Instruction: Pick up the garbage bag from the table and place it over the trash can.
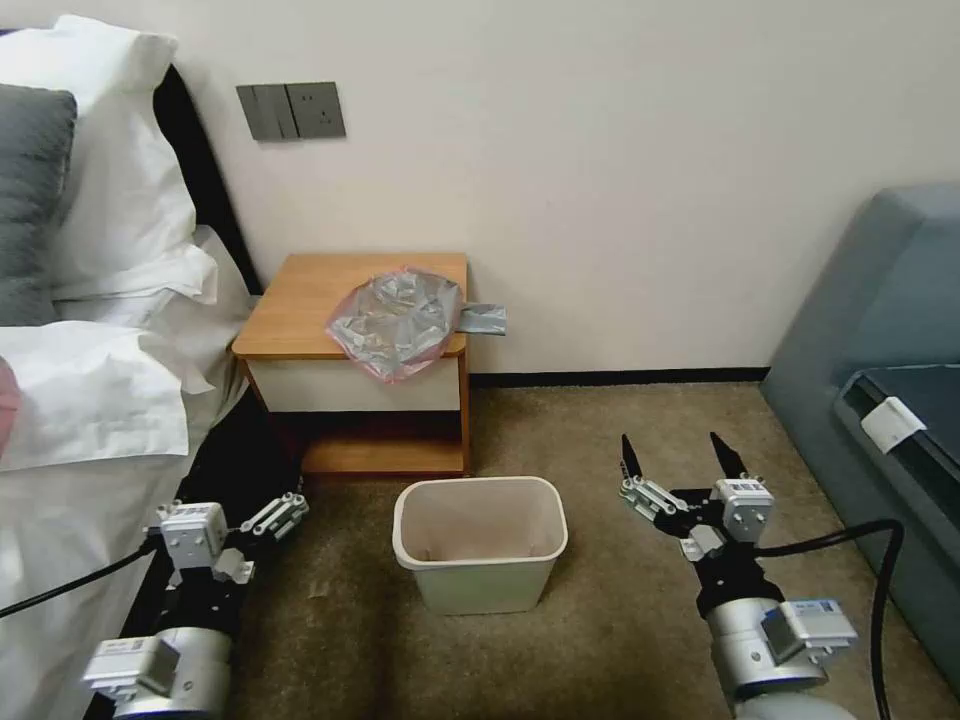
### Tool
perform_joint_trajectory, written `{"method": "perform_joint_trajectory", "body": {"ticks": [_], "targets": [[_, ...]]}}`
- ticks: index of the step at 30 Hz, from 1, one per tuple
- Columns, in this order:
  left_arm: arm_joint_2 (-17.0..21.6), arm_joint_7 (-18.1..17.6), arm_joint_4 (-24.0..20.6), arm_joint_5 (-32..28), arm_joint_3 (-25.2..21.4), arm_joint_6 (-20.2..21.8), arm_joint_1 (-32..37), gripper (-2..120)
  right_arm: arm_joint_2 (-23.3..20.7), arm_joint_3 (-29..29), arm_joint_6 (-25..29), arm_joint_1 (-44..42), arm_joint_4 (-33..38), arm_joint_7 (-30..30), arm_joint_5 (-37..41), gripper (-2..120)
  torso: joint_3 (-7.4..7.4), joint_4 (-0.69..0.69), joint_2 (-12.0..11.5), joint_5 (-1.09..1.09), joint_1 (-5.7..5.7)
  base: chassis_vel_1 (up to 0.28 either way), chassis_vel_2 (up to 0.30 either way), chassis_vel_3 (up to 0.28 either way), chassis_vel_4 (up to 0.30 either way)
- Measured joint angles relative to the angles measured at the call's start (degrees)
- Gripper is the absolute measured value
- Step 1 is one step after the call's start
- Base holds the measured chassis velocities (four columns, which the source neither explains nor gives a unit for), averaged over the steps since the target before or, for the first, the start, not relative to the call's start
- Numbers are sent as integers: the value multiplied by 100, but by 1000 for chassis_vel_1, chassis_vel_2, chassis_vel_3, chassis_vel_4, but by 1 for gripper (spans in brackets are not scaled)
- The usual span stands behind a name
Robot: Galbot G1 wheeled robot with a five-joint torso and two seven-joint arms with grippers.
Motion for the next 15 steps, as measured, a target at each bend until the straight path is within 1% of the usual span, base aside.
{"method": "perform_joint_trajectory", "body": {"ticks": [2, 3, 5, 6, 8, 9, 10, 11, 13, 14, 15], "targets": [[83, -96, -17, -94, -3, 82, -82, 100, -145, -11, -69, 202, -75, 126, 461, 100, 0, -1, 0, 0, 0, 0, 0, 0, 0], [83, -96, -17, -94, -3, 82, -82, 100, -145, -11, -69, 202, -75, 126, 461, 100, 0, -1, 0, 0, 0, 0, 0, 0, 0], [140, -190, -51, -172, 19, 201, -134, 100, -346, -78, -176, 435, -157, 232, 1084, 100, 0, 0, 0, 1, 0, 0, 0, 0, 0], [140, -190, -51, -172, 19, 201, -134, 100, -346, -78, -176, 435, -157, 232, 1084, 100, 0, 0, 0, 1, 0, 0, 0, 0, 0], [199, -211, -96, -214, 41, 285, -139, 100, -581, -155, -362, 738, -245, 311, 1881, 100, 0, -1, 0, 1, 0, 0, 0, 0, 0], [199, -211, -96, -214, 41, 285, -139, 100, -581, -155, -362, 738, -245, 311, 1881, 100, 0, -1, 0, 1, 0, 0, 0, 0, 0], [223, -226, -99, -227, 52, 307, -144, 100, -690, -205, -433, 917, -326, 385, 2305, 100, 0, -1, 0, 1, 0, 0, 0, 0, 0], [223, -226, -99, -227, 52, 307, -144, 100, -690, -205, -433, 917, -326, 385, 2305, 100, 0, -1, 0, 1, 0, 0, 0, 0, 0], [246, -289, -100, -233, 69, 337, -154, 100, -893, -375, -689, 1478, -622, 745, 3555, 100, 0, 0, 0, 1, 0, 0, 0, 0, 0], [246, -289, -100, -233, 69, 337, -154, 100, -893, -375, -689, 1478, -622, 745, 3555, 100, 0, 0, 0, 1, 0, 0, 0, 0, 0], [246, -311, -100, -233, 68, 339, -150, 100, -943, -448, -796, 1696, -747, 921, 4093, 100, 0, -1, 0, 1, 0, 0, 0, 0, 0]]}}
